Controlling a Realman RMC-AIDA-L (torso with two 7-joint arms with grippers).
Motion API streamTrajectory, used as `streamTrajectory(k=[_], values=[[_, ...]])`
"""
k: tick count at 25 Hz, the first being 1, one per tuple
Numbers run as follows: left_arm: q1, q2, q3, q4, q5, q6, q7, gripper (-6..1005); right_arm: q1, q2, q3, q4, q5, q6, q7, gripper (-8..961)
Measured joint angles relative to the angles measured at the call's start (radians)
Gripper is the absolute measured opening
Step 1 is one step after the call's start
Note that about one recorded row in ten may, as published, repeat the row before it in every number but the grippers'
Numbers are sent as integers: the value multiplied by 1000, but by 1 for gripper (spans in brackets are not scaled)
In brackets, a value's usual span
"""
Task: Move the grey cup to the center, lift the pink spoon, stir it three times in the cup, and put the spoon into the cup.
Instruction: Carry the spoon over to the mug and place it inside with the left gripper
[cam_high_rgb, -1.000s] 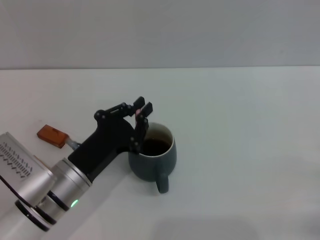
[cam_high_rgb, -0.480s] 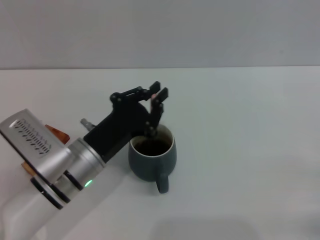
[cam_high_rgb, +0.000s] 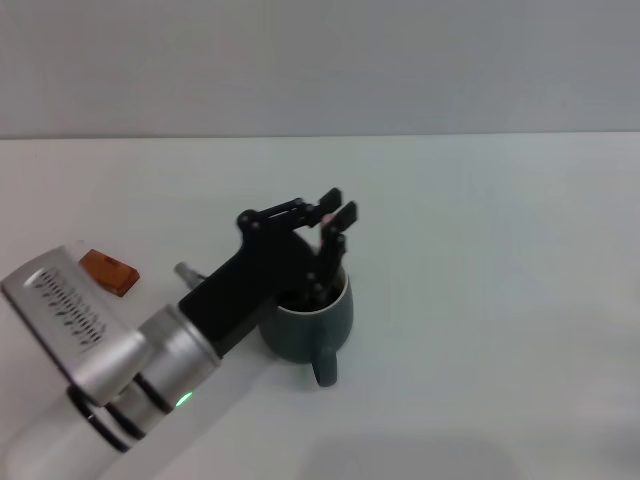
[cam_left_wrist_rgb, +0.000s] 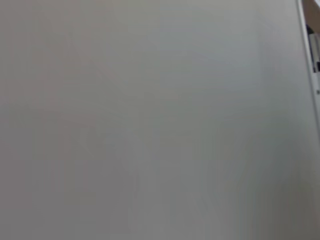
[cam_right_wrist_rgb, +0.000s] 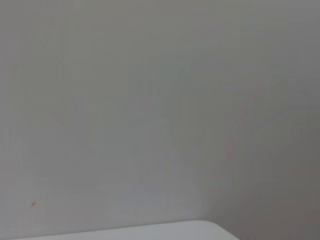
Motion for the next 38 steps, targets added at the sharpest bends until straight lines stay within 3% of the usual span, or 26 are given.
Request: streamTrajectory(k=[3,10,18,28,33,38], values=[[39,4,-13,4,0,15,0,142,4,0,-7,0,0,7,0,-1],[59,8,-45,37,0,24,1,142,4,0,-16,3,0,9,0,-1],[-1,6,-73,68,0,16,-5,142,5,0,-17,3,0,10,0,-1],[-53,-4,-27,44,0,-8,-7,142,3,0,-16,0,0,3,0,-1],[-27,-3,2,27,1,-1,-1,142,5,0,-16,0,0,1,0,-1],[40,2,10,26,3,33,0,142,6,0,-16,0,0,0,0,-1]])
